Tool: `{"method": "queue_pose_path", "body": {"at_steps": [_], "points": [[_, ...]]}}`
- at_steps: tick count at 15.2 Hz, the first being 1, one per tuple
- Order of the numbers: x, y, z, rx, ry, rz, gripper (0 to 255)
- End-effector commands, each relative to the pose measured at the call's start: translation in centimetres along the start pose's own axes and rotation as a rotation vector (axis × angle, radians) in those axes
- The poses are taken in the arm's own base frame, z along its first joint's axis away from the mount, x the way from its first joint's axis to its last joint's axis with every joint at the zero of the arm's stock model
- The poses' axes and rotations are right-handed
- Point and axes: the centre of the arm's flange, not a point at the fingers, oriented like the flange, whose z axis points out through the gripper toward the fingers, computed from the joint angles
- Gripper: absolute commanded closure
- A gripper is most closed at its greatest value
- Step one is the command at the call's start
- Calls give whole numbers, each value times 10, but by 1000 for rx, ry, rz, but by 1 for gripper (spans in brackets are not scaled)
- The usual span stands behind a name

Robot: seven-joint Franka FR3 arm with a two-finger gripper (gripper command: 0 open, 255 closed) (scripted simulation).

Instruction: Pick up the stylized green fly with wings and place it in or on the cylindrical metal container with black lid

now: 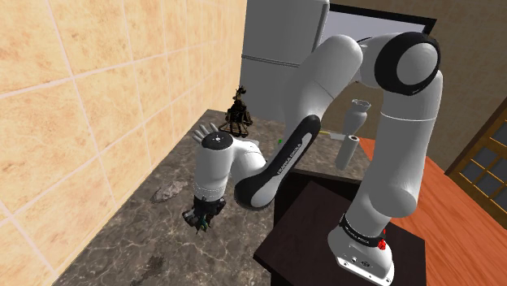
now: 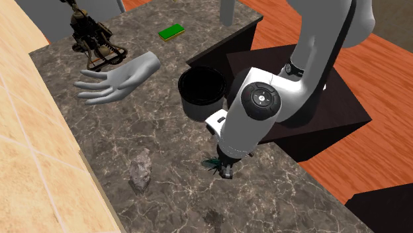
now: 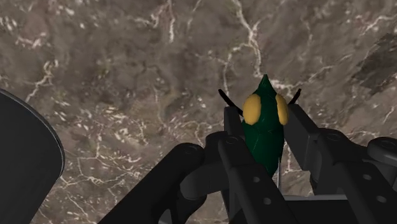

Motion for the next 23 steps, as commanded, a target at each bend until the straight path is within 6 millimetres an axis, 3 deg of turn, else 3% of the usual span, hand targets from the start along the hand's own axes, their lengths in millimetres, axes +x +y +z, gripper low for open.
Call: {"method": "queue_pose_path", "body": {"at_steps": [1,22,23], "points": [[2,0,-11,0,-1,0,255],[15,-6,-119,0,-1,0,255],[18,7,-119,0,-1,0,255]]}}
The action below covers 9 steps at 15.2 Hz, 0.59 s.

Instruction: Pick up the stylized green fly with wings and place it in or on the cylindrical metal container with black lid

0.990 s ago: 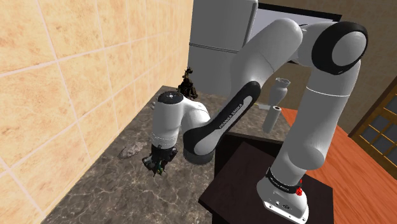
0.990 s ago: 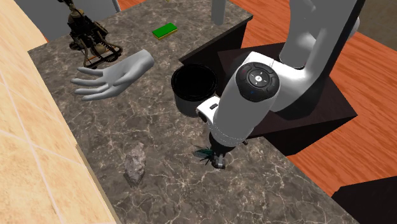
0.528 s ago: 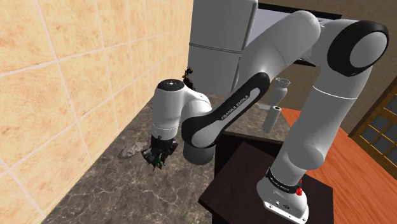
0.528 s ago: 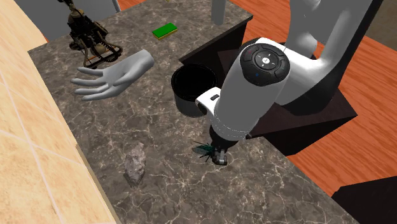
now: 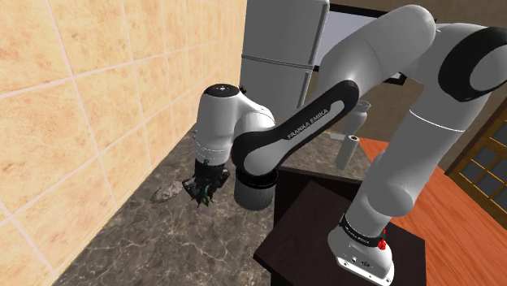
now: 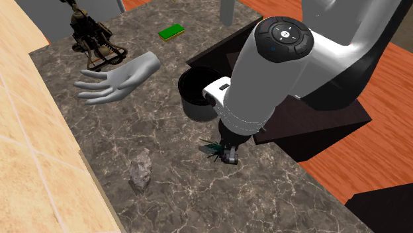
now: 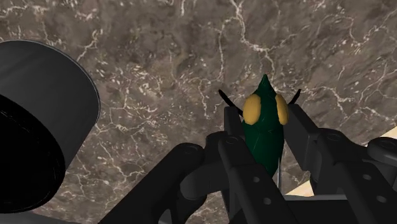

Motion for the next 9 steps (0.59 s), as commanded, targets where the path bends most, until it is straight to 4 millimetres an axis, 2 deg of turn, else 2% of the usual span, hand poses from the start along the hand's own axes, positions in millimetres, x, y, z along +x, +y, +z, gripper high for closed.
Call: {"method": "queue_pose_path", "body": {"at_steps": [1,9], "points": [[5,18,-3,0,-1,-1,255],[31,121,-2,0,-1,-1,255]]}}
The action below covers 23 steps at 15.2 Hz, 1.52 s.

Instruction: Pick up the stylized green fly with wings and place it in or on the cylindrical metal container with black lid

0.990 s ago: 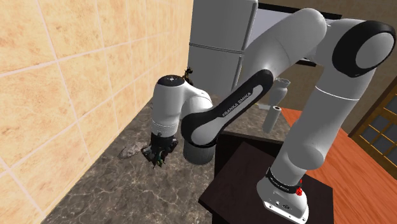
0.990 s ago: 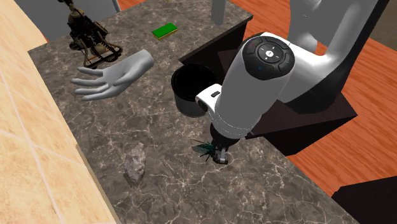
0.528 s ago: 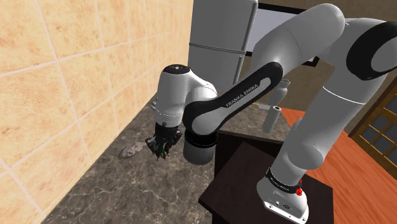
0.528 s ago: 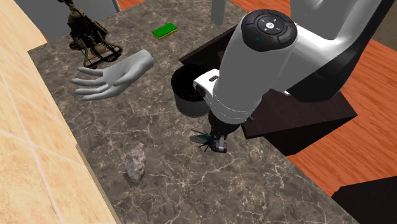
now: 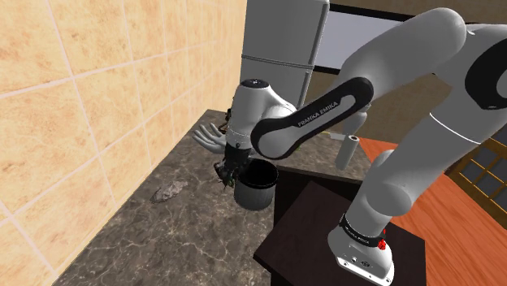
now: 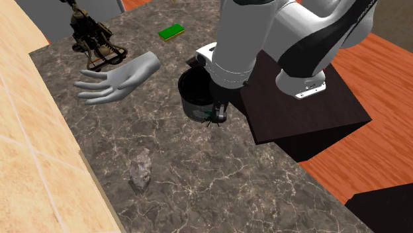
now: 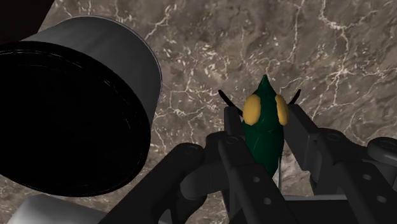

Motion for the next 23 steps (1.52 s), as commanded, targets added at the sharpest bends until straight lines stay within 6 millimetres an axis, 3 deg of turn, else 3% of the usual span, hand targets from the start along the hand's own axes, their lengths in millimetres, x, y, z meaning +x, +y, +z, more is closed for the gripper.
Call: {"method": "queue_pose_path", "body": {"at_steps": [1,14,23], "points": [[9,27,-1,1,0,-2,255],[51,188,1,1,0,-2,255],[46,191,48,1,0,-2,255]]}}
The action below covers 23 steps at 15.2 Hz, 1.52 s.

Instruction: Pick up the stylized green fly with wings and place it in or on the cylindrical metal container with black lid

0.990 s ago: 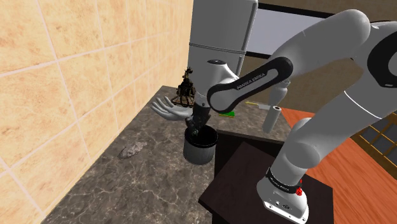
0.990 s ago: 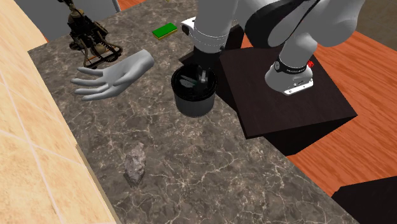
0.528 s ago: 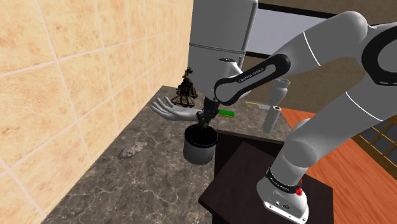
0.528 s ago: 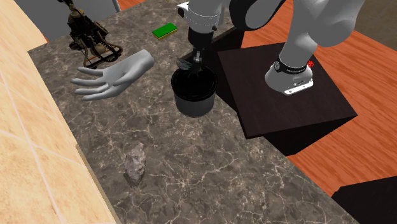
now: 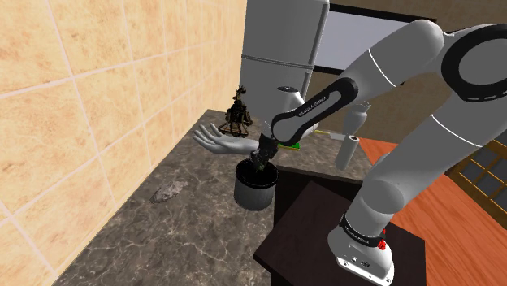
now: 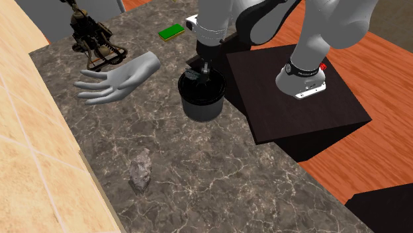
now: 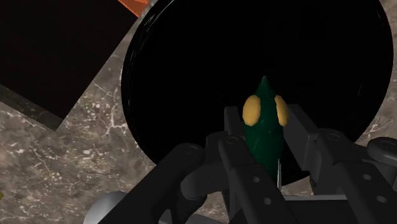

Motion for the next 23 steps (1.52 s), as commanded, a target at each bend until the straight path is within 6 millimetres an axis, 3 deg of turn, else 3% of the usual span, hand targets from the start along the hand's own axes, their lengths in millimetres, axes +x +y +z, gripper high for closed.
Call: {"method": "queue_pose_path", "body": {"at_steps": [1,2,10,11,16,20,23], "points": [[-1,2,10,0,1,0,255],[-2,2,18,0,1,0,255],[-2,2,18,0,1,0,255],[-2,1,17,0,1,0,0],[-2,2,18,0,1,0,0],[-2,2,-32,0,1,0,0],[-2,2,-32,0,1,0,0]]}}
